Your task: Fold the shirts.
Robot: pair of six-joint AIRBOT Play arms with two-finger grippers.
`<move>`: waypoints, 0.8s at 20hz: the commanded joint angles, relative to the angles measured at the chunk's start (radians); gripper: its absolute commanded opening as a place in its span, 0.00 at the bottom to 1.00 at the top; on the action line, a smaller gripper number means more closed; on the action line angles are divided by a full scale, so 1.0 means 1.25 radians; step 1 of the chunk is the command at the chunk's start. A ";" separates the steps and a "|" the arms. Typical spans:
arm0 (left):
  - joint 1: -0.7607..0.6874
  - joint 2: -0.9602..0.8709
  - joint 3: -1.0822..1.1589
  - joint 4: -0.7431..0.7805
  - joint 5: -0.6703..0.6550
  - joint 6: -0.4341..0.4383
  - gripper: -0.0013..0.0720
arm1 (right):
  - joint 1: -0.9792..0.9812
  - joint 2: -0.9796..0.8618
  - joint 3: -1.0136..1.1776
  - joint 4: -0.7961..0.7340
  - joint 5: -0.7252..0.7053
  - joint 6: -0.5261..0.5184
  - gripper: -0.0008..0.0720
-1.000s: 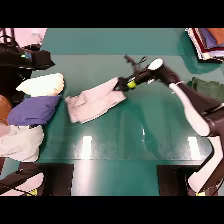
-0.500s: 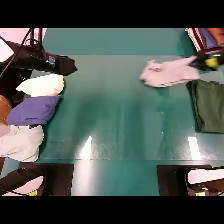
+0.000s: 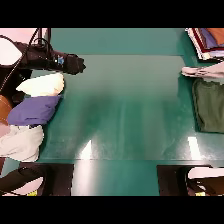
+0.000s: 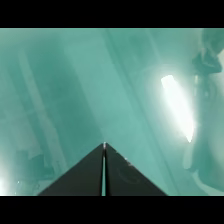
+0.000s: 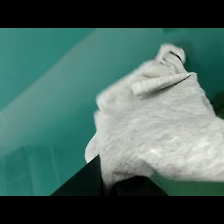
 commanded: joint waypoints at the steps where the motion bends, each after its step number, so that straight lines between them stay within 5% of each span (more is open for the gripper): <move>1: -0.003 0.000 0.000 0.003 0.007 -0.001 0.05 | -0.017 0.001 0.084 0.018 -0.004 -0.006 0.03; 6: -0.002 0.000 0.000 0.009 0.007 0.006 0.05 | -0.019 0.011 0.159 -0.104 0.168 0.018 0.03; 16: -0.002 0.000 0.000 0.010 -0.009 0.027 0.05 | -0.122 0.296 -0.302 -0.207 0.230 0.037 0.03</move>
